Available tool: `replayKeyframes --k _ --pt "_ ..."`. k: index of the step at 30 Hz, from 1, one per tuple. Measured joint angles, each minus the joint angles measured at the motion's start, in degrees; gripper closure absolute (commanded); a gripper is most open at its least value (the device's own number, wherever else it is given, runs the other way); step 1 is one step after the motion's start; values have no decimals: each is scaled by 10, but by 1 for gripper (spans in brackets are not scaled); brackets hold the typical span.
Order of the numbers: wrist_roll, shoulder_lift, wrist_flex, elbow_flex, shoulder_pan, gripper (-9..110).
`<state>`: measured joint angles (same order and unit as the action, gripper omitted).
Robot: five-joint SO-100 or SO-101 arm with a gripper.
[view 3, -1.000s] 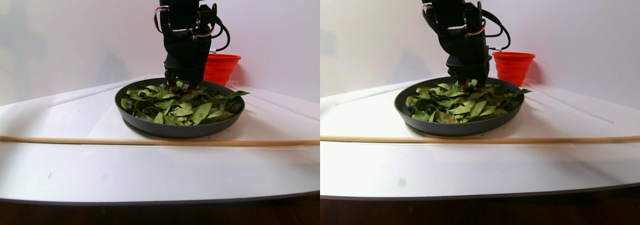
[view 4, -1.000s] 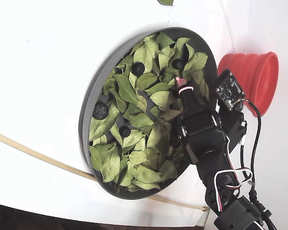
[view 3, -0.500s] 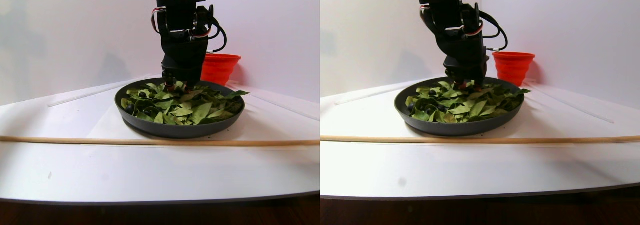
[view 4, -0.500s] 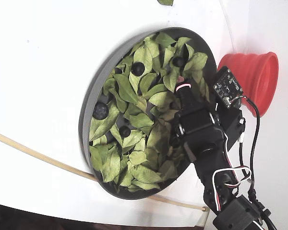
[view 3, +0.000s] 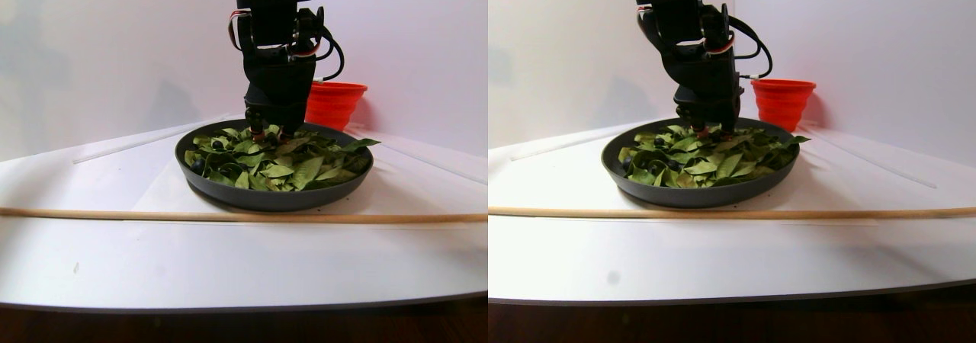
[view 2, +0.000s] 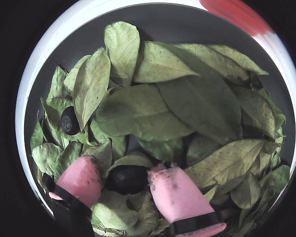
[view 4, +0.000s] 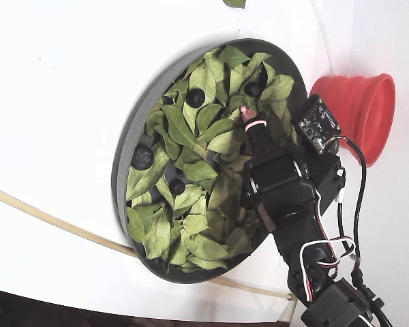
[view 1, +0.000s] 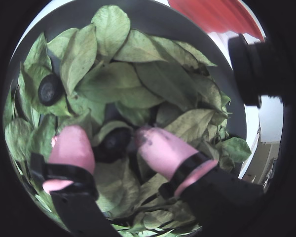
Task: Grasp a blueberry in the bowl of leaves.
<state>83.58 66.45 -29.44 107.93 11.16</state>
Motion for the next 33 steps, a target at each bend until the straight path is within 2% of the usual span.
replayKeyframes --k 33 --pt "39 -16 0 -18 11 91"
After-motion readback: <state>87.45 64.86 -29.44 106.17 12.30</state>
